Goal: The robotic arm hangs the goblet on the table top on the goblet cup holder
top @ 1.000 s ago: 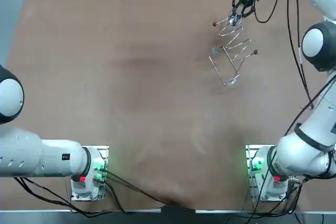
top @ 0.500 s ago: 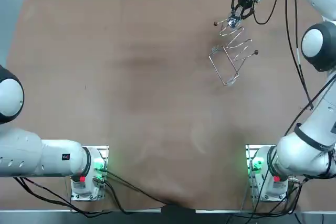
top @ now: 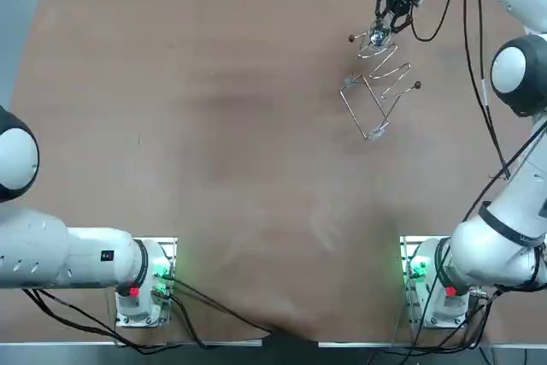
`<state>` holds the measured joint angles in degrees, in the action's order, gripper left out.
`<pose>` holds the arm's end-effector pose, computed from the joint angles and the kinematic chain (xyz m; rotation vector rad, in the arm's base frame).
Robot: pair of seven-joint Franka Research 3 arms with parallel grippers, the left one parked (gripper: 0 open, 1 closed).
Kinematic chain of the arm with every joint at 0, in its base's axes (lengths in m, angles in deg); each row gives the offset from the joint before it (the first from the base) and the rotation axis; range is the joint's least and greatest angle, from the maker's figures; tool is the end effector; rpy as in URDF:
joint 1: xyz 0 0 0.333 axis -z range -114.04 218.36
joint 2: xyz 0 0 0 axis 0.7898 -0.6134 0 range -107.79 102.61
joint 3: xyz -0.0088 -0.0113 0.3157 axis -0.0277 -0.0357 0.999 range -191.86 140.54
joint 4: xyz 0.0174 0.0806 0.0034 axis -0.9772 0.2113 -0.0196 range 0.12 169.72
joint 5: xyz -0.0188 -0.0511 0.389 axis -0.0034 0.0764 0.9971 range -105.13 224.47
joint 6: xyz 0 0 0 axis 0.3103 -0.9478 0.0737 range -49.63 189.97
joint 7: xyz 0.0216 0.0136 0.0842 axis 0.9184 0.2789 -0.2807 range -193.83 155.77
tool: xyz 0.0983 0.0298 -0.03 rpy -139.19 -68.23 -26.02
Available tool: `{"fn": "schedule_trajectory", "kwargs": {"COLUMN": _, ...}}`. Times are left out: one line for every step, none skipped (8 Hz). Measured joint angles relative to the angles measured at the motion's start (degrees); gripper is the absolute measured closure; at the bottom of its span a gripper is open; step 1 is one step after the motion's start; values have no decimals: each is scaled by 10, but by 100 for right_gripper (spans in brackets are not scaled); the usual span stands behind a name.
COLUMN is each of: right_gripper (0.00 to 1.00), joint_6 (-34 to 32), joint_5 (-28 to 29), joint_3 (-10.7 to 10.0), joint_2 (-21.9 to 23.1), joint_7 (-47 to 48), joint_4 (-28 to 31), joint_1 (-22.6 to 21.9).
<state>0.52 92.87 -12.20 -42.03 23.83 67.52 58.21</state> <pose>0.6536 0.1183 0.3464 -2.3379 0.8073 1.1835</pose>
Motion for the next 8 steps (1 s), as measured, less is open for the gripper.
{"fn": "schedule_trajectory", "kwargs": {"right_gripper": 90, "joint_6": 0, "joint_5": 1, "joint_3": 0, "joint_2": 0, "joint_7": 0, "joint_4": 1, "joint_1": 0}}
{"fn": "schedule_trajectory", "kwargs": {"right_gripper": 90, "joint_6": -1, "joint_5": 1, "joint_3": 0, "joint_2": 0, "joint_7": 0, "joint_4": 1, "joint_1": 1}}
{"fn": "schedule_trajectory", "kwargs": {"right_gripper": 89, "joint_6": -1, "joint_5": 1, "joint_3": 0, "joint_2": 0, "joint_7": 1, "joint_4": 1, "joint_1": 3}}
{"fn": "schedule_trajectory", "kwargs": {"right_gripper": 76, "joint_6": -1, "joint_5": 1, "joint_3": -1, "joint_2": 0, "joint_7": 2, "joint_4": 1, "joint_1": 6}}
{"fn": "schedule_trajectory", "kwargs": {"right_gripper": 59, "joint_6": 0, "joint_5": 1, "joint_3": -2, "joint_2": 0, "joint_7": 2, "joint_4": 2, "joint_1": 9}}
{"fn": "schedule_trajectory", "kwargs": {"right_gripper": 48, "joint_6": 1, "joint_5": 1, "joint_3": -2, "joint_2": 0, "joint_7": 2, "joint_4": 1, "joint_1": 10}}
{"fn": "schedule_trajectory", "kwargs": {"right_gripper": 44, "joint_6": 1, "joint_5": 1, "joint_3": -2, "joint_2": 0, "joint_7": 2, "joint_4": 1, "joint_1": 11}}
{"fn": "schedule_trajectory", "kwargs": {"right_gripper": 35, "joint_6": 1, "joint_5": 1, "joint_3": -2, "joint_2": 0, "joint_7": 2, "joint_4": 1, "joint_1": 11}}
